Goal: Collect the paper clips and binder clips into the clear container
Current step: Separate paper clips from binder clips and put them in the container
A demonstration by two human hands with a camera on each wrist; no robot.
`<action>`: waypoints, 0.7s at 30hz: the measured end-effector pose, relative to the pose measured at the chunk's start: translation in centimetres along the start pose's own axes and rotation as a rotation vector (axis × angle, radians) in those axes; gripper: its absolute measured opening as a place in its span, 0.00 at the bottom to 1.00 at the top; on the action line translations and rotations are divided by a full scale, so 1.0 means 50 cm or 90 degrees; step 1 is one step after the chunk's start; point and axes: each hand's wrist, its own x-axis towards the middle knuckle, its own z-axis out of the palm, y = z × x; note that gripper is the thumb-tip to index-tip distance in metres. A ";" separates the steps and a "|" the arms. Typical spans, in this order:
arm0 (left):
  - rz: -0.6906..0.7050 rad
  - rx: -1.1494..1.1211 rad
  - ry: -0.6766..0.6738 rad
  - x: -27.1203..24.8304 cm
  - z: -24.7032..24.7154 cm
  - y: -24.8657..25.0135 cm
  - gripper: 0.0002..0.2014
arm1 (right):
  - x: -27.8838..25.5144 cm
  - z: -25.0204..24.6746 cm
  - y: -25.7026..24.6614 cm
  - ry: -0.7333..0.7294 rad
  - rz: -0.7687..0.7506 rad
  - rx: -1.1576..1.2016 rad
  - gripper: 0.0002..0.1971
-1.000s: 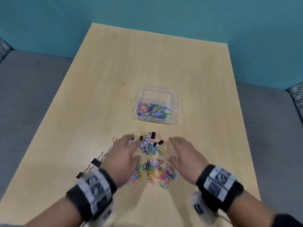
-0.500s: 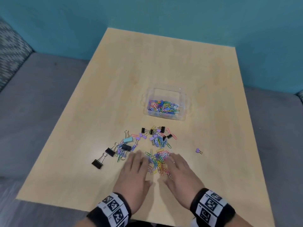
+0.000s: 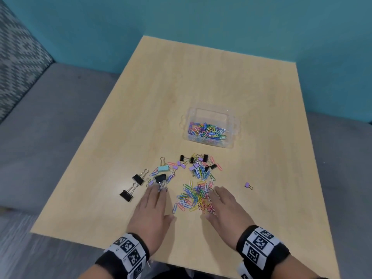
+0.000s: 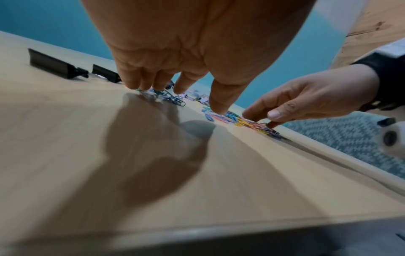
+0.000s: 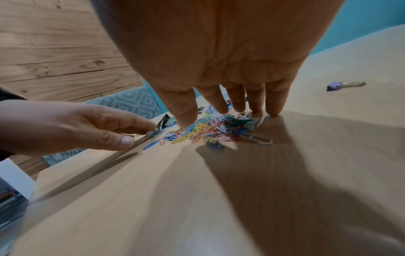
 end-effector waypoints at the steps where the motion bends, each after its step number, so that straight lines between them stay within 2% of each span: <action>1: 0.013 -0.013 -0.007 0.001 -0.001 0.000 0.36 | 0.000 0.002 0.001 -0.001 0.004 -0.001 0.32; 3: 0.067 -0.049 0.002 0.001 -0.010 0.004 0.31 | 0.000 0.008 0.002 -0.006 0.006 -0.013 0.32; 5: 0.087 -0.065 0.055 0.011 -0.026 0.004 0.25 | 0.001 0.012 0.004 -0.004 0.005 -0.021 0.32; 8: 0.036 -0.012 0.098 0.059 -0.064 -0.009 0.31 | 0.001 0.018 0.009 0.003 0.003 -0.021 0.31; 10: 0.051 0.060 0.084 0.100 -0.083 -0.017 0.35 | 0.001 0.022 0.011 0.007 0.008 -0.021 0.31; 12: 0.092 0.110 0.048 0.134 -0.091 -0.022 0.35 | 0.001 0.025 0.012 0.010 0.011 -0.020 0.30; 17: 0.079 0.144 -0.026 0.173 -0.099 -0.017 0.15 | -0.001 0.025 0.015 0.031 -0.002 -0.018 0.30; 21: 0.057 0.102 -0.025 0.176 -0.099 -0.011 0.09 | -0.003 0.027 0.017 0.048 -0.003 -0.020 0.29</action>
